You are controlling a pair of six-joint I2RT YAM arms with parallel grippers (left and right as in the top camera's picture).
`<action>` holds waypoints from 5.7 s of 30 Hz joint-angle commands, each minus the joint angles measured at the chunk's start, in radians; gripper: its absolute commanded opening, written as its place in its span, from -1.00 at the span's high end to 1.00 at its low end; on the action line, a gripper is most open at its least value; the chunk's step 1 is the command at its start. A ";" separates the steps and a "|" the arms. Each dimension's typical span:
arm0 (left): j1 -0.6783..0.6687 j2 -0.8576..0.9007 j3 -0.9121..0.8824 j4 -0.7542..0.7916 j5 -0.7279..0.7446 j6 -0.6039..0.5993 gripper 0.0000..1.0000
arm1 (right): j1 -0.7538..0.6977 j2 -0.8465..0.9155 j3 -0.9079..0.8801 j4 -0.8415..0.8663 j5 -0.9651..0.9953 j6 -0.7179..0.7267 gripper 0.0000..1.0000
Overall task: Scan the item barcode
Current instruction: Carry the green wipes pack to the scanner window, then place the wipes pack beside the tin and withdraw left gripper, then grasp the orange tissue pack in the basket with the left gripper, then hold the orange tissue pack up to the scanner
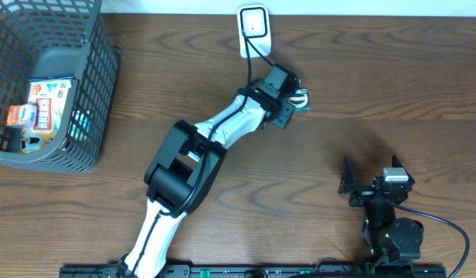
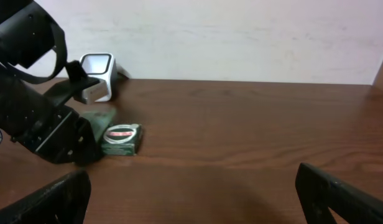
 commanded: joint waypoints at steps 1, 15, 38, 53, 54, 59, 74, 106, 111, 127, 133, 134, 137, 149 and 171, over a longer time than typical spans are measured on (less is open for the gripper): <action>-0.004 -0.051 0.030 -0.008 0.034 -0.013 -0.01 | -0.008 -0.005 -0.002 -0.004 -0.002 0.011 -0.99; 0.024 -0.204 0.030 -0.023 -0.046 -0.013 -0.39 | -0.008 -0.005 -0.002 -0.004 -0.002 0.011 -0.99; 0.401 -0.723 0.030 -0.093 -0.158 0.123 -0.93 | -0.008 -0.005 -0.002 -0.004 -0.002 0.011 -0.99; 1.093 -0.591 0.027 -0.116 -0.184 0.152 -0.96 | -0.008 -0.005 -0.002 -0.004 -0.002 0.011 -0.99; 1.111 -0.571 0.027 -0.116 -0.184 0.152 -0.96 | -0.008 -0.005 -0.002 -0.004 -0.002 0.011 -0.98; 1.172 -0.483 0.027 -0.124 -0.184 0.153 -0.85 | -0.008 -0.005 -0.002 -0.004 -0.002 0.010 -0.99; 1.188 -0.280 0.003 -0.167 -0.322 0.298 -0.61 | -0.008 -0.005 -0.002 -0.004 -0.002 0.010 -0.98; 1.202 -0.169 -0.012 -0.229 -0.341 0.302 0.03 | -0.008 -0.005 -0.002 -0.004 -0.002 0.011 -0.99; 1.202 -0.171 -0.012 -0.228 -0.341 0.283 0.85 | -0.008 -0.005 -0.002 -0.004 -0.002 0.010 -0.99; 1.200 -0.574 -0.010 -0.199 -0.039 0.001 0.86 | -0.008 -0.005 -0.002 -0.004 -0.002 0.011 -0.99; 1.199 -0.747 -0.010 -0.129 0.372 -0.138 0.85 | -0.008 -0.005 -0.002 -0.004 -0.002 0.011 -0.99; 1.194 -0.767 -0.010 -0.111 0.449 -0.185 0.86 | -0.008 -0.005 -0.002 -0.004 -0.002 0.011 -0.98; 1.161 -0.801 -0.010 -0.059 0.607 -0.285 0.86 | -0.008 -0.005 -0.002 -0.004 -0.002 0.011 -0.99; 0.722 -0.708 -0.010 -0.052 0.669 -0.184 0.86 | -0.008 -0.005 -0.002 -0.004 -0.002 0.011 -0.99; 0.199 -0.264 -0.010 -0.191 0.056 0.351 0.85 | -0.008 -0.005 -0.002 -0.004 -0.002 0.010 -0.99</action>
